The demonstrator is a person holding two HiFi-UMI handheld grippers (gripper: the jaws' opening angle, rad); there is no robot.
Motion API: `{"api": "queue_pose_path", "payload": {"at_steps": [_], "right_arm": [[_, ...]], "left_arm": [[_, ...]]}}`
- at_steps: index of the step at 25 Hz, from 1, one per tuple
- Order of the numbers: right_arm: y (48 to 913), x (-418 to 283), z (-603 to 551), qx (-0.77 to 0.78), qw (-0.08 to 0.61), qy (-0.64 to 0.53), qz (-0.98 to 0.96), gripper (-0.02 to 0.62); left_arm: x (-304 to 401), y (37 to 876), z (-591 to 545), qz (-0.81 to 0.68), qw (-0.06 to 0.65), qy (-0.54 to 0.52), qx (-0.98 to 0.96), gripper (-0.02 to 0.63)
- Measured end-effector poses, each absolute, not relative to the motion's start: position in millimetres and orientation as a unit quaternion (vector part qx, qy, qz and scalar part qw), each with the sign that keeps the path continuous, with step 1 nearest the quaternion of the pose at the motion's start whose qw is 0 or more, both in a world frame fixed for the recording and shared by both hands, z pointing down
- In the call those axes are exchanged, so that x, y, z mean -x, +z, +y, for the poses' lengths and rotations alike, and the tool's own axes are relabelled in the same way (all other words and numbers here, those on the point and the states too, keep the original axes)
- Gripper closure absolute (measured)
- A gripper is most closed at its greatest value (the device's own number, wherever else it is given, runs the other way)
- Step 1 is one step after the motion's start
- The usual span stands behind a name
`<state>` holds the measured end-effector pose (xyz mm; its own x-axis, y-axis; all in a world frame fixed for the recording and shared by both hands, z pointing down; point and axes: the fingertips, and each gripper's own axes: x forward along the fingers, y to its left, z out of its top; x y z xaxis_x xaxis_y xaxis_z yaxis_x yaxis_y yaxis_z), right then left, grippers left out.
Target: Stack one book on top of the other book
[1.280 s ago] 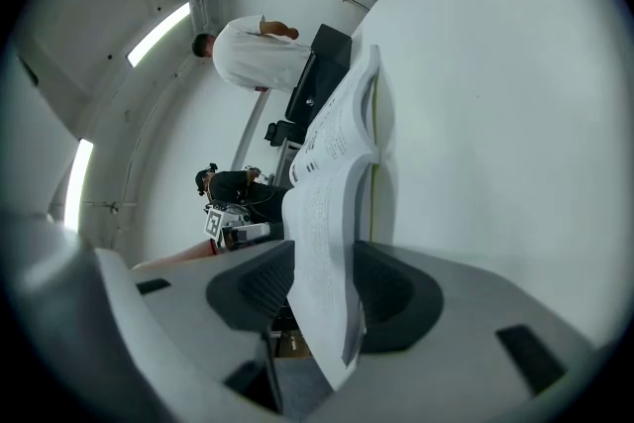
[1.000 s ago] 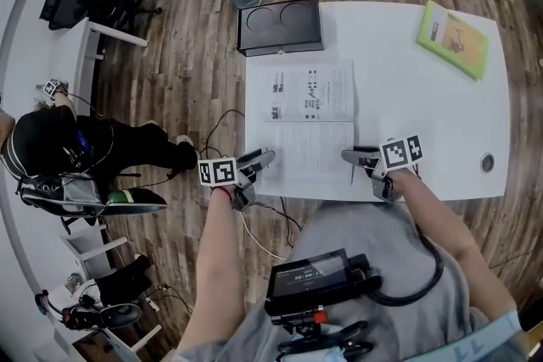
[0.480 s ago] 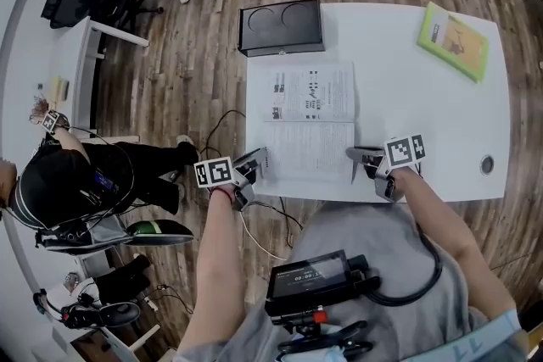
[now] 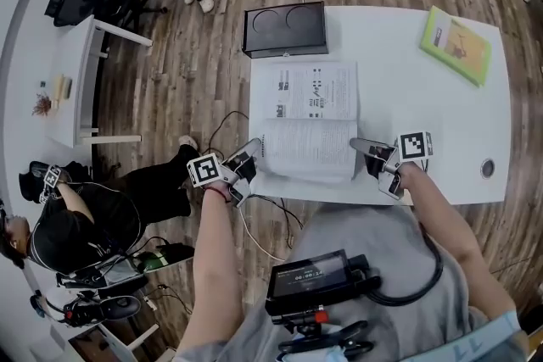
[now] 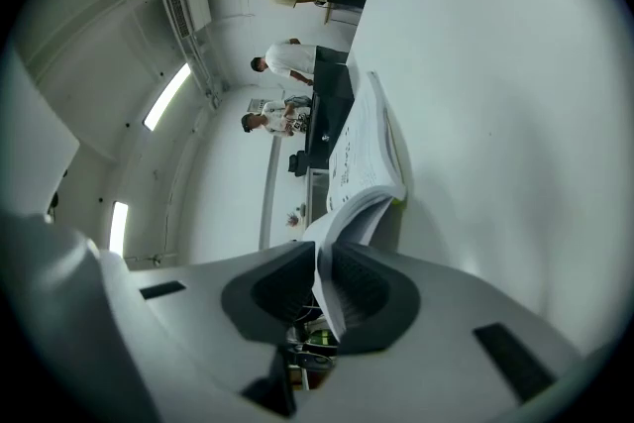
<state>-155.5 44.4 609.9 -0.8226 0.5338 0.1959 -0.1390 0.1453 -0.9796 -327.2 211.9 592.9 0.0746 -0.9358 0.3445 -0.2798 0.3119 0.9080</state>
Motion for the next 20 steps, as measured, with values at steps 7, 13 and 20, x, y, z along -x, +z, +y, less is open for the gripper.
{"api": "queue_pose_path", "payload": {"at_steps": [7,13,20], "right_arm": [[606,168,33,0.125,0.240,0.686,-0.675,0.529],[597,178,22,0.118,0.216,0.759,-0.603,0.529],[593,192,8,0.110,0.195,0.807,-0.546,0.529]], "left_arm": [[344,580,199,-0.605,0.524,-0.318,-0.509,0.514],[356,576,188,-0.600,0.533,-0.329,-0.498,0.514],[372,573,172,-0.591,0.546,-0.322,-0.499,0.514]]}}
